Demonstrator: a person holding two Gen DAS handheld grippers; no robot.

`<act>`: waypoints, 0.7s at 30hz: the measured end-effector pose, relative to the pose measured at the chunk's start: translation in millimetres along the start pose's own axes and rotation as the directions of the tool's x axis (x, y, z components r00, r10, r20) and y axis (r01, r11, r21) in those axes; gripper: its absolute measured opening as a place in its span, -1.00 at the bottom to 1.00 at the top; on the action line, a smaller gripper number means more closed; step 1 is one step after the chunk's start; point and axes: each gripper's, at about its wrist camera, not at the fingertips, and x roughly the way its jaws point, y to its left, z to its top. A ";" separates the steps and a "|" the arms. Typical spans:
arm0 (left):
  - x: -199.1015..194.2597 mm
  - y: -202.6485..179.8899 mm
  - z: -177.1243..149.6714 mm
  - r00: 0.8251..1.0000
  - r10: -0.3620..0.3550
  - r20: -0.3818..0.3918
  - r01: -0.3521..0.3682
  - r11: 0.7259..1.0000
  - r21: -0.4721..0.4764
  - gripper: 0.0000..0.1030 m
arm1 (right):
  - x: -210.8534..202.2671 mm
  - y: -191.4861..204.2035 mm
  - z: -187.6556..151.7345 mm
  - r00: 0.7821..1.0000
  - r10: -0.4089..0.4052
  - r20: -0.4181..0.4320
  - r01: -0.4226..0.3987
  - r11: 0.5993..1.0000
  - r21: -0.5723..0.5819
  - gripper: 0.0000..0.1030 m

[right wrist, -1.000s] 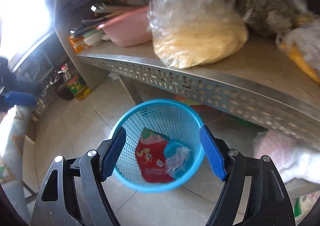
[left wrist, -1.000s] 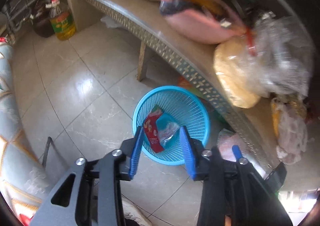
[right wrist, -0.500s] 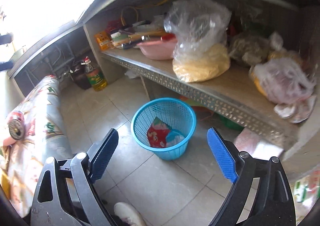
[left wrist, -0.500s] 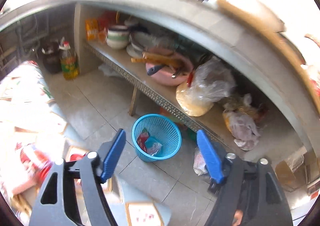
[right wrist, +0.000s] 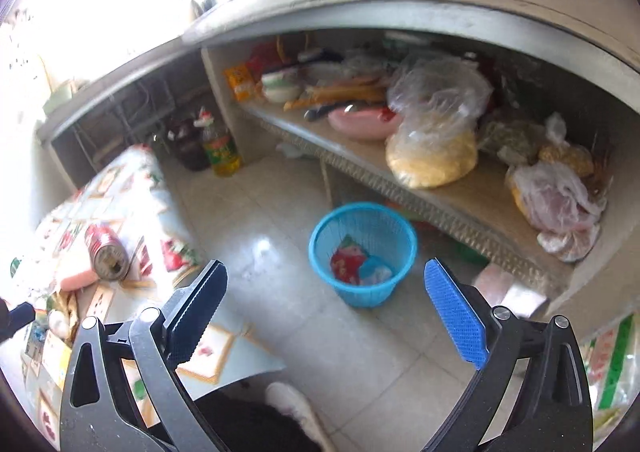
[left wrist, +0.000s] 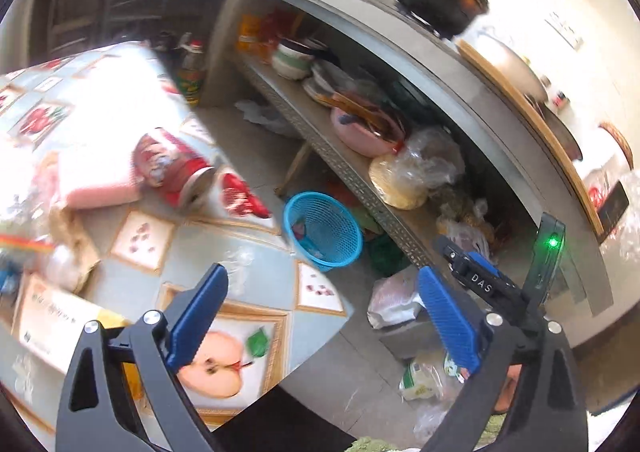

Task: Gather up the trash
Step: 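Move both tools back from the basket toward the table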

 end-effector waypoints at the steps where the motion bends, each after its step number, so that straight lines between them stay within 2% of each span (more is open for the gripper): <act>1: -8.8 7.4 -3.9 1.000 0.016 0.022 -0.015 1.000 -0.018 0.87 | -1.6 10.4 -1.0 1.000 0.014 -0.001 -0.015 1.000 -0.017 0.85; 7: -50.5 47.8 -17.2 0.979 0.143 0.144 -0.124 0.983 -0.132 0.88 | -1.0 64.3 -12.8 1.000 0.027 0.013 -0.025 0.983 -0.184 0.85; 10: -65.4 65.5 -24.5 0.969 0.179 0.173 -0.147 0.972 -0.182 0.89 | 1.6 81.0 -20.2 1.000 0.030 0.005 -0.028 0.971 -0.238 0.85; 13: -76.3 79.1 -28.7 0.957 0.215 0.194 -0.177 0.965 -0.194 0.89 | -1.0 91.5 -25.7 0.998 0.054 0.013 -0.048 0.962 -0.270 0.85; 16: -86.9 88.8 -33.4 0.947 0.235 0.217 -0.197 0.963 -0.182 0.89 | -7.6 105.2 -29.6 0.997 0.076 0.028 -0.064 0.951 -0.302 0.85; 21: -102.9 103.3 -40.0 0.938 0.232 0.257 -0.186 0.964 -0.191 0.89 | -14.0 122.8 -32.8 0.990 0.132 0.042 -0.111 0.939 -0.325 0.85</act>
